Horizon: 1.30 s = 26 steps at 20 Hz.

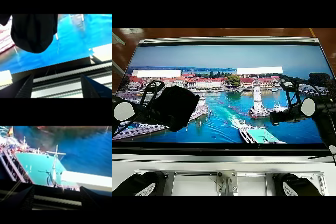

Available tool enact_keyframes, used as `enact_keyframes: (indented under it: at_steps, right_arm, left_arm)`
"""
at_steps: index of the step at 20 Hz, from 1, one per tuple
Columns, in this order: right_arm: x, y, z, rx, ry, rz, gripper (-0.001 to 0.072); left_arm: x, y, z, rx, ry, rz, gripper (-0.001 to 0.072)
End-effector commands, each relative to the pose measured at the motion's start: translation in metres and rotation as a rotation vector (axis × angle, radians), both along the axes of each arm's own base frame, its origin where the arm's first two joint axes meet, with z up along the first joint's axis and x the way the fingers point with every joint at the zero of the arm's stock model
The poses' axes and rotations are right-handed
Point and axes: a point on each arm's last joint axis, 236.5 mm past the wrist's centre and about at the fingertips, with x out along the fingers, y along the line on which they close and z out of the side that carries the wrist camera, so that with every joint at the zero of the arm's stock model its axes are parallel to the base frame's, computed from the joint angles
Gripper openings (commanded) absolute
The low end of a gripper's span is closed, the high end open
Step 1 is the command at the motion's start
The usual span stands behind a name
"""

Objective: Fold the shirts.

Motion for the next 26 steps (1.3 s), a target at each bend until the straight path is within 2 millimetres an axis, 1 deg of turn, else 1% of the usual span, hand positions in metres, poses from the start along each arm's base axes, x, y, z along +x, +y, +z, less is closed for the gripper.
enact_keyframes:
  at_steps: [1,7,10,15,16,17,18,19,22,24,26]
  right_arm:
    - [0.001,0.002,0.001,0.008,-0.006,-0.001,0.0697]
    - [0.001,0.004,0.001,0.018,-0.006,-0.001,0.0697]
    - [0.001,0.014,0.002,0.066,-0.006,-0.005,0.0696]
    - [0.006,0.043,0.008,0.199,-0.024,-0.02,0.0696]
    - [0.005,0.046,0.009,0.213,-0.021,-0.02,0.0696]
    - [0.002,0.049,0.009,0.225,-0.008,-0.02,0.0696]
    - [-0.002,0.05,0.008,0.229,0.01,-0.018,0.0696]
    - [-0.005,0.05,0.007,0.228,0.025,-0.016,0.0696]
    - [-0.014,0.052,0.006,0.232,0.062,-0.012,0.0696]
    - [-0.014,0.052,0.005,0.236,0.067,-0.026,0.0696]
    - [-0.013,0.052,0.006,0.24,0.066,-0.039,0.0696]
  left_arm:
    - [0.0,0.0,0.0,0.0,0.0,0.001,0.0699]
    - [0.0,0.0,0.0,0.0,0.0,0.001,0.0699]
    - [0.0,0.0,0.0,0.0,0.0,0.001,0.0699]
    - [0.0,0.0,0.0,0.0,-0.001,0.001,0.0699]
    - [0.009,-0.002,0.001,-0.008,-0.039,0.001,0.0698]
    - [0.024,-0.008,0.005,-0.033,-0.1,0.001,0.0698]
    - [0.036,-0.018,0.011,-0.079,-0.152,0.0,0.0698]
    - [0.044,-0.027,0.014,-0.12,-0.184,0.002,0.0698]
    - [0.056,-0.042,0.022,-0.189,-0.231,0.007,0.0699]
    - [0.054,-0.055,0.025,-0.253,-0.222,0.013,0.0698]
    - [0.057,-0.065,0.028,-0.303,-0.229,0.02,0.0698]
